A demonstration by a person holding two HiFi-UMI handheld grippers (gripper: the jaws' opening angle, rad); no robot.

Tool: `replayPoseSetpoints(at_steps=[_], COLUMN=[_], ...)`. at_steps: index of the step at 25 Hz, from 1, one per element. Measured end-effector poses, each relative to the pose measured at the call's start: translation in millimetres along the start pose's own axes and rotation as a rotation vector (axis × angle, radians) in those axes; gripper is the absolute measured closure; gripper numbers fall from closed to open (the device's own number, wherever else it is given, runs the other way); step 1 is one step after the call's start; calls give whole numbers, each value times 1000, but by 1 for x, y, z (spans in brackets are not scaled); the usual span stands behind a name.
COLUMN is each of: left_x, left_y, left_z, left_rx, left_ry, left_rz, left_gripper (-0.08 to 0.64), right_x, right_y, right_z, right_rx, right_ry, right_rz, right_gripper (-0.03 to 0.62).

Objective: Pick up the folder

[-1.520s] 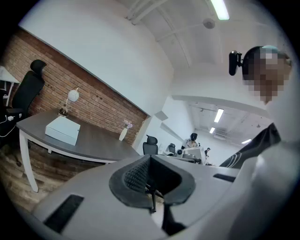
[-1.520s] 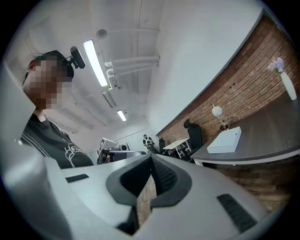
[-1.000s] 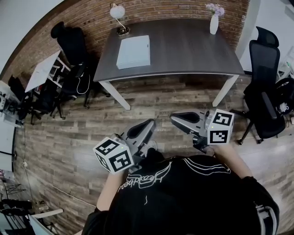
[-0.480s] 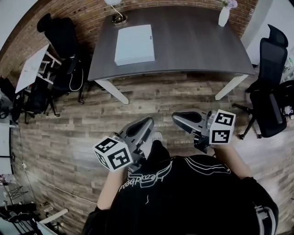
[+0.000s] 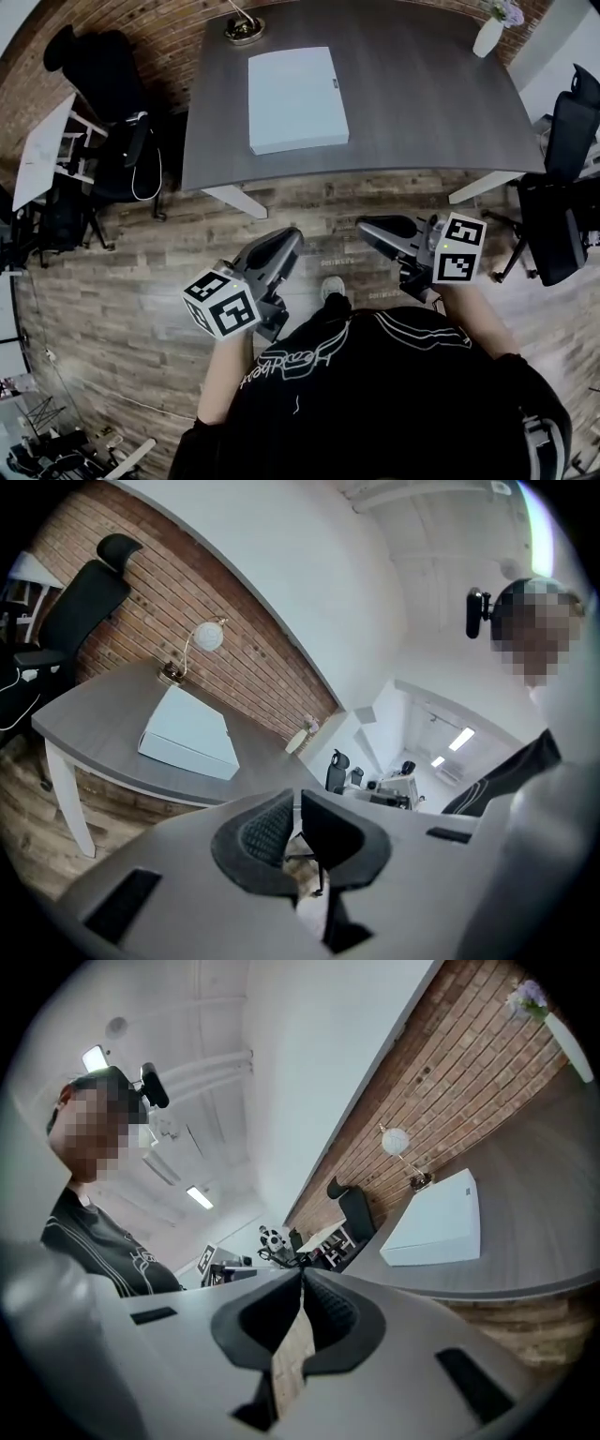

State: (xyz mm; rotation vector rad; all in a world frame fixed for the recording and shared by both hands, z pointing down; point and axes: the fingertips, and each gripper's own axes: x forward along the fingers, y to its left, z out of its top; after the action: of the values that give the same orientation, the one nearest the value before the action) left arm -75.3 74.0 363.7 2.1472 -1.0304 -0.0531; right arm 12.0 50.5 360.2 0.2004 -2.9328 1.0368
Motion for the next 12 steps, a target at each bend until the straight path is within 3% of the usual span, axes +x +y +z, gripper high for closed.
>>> replayPoseSetpoints(at_steps=[4, 12], left_x=[3, -1], left_y=[39, 74], left_z=[36, 57], left_rx=[2, -11], left_ry=[10, -16], left_rz=[-13, 22], left_gripper=[552, 551], right_x=[28, 27], right_y=[-27, -53], right_z=[36, 49], right_rx=[-18, -16], right_ry=[-28, -68], right_rz=[-36, -108], right_gripper=[592, 592])
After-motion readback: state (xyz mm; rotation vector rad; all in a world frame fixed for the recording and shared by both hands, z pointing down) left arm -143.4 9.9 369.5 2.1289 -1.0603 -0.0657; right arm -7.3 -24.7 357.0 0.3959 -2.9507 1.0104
